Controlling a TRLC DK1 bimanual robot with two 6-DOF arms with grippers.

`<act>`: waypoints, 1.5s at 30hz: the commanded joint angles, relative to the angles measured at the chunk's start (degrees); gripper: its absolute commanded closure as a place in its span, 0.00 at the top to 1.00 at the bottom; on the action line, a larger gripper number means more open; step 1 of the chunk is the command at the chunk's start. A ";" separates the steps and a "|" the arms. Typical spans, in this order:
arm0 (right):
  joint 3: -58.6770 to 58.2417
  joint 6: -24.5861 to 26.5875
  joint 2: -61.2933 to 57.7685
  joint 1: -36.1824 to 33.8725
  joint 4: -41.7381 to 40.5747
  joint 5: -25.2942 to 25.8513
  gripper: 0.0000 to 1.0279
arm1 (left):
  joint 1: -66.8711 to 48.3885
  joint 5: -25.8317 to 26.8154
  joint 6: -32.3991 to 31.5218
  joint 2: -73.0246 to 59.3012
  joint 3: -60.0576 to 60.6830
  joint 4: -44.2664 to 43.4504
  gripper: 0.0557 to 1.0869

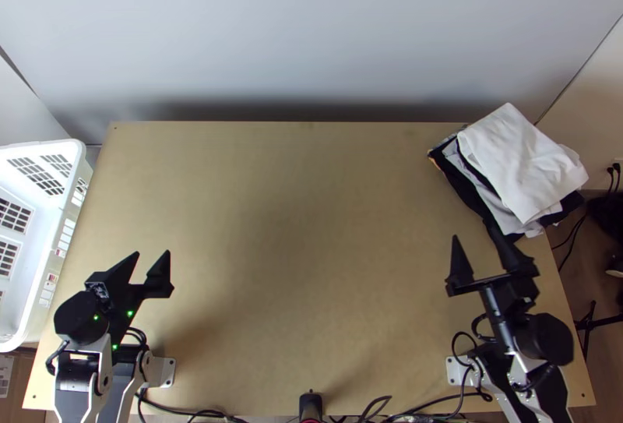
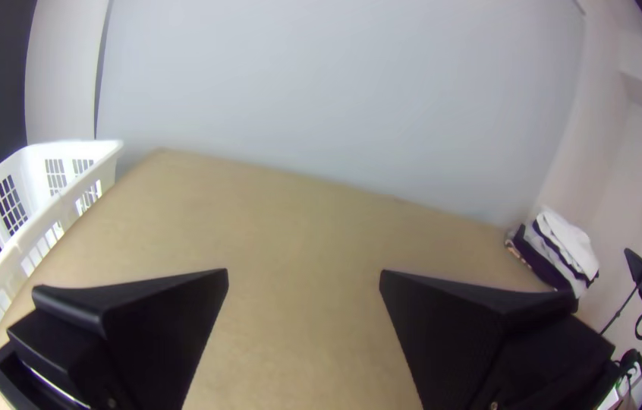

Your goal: Fold the t-shirt

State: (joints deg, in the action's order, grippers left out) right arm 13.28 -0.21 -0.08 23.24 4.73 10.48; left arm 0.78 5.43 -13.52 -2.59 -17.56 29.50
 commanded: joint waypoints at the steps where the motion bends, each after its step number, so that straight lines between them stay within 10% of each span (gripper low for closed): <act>1: -5.19 -1.11 0.34 0.84 2.65 0.07 0.95 | 0.89 2.22 3.94 1.54 3.41 -0.93 0.95; 11: -7.57 -4.01 0.34 0.05 6.69 -0.02 0.95 | 1.86 1.42 13.17 2.59 3.41 -0.05 0.95; 45: -7.83 -6.65 0.08 -0.13 8.19 -0.02 0.95 | 1.86 0.90 13.34 2.68 3.15 1.53 0.95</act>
State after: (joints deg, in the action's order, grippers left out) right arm 5.43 -6.85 0.01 23.09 12.93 10.48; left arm 2.66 6.33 -0.16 0.12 -14.39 31.03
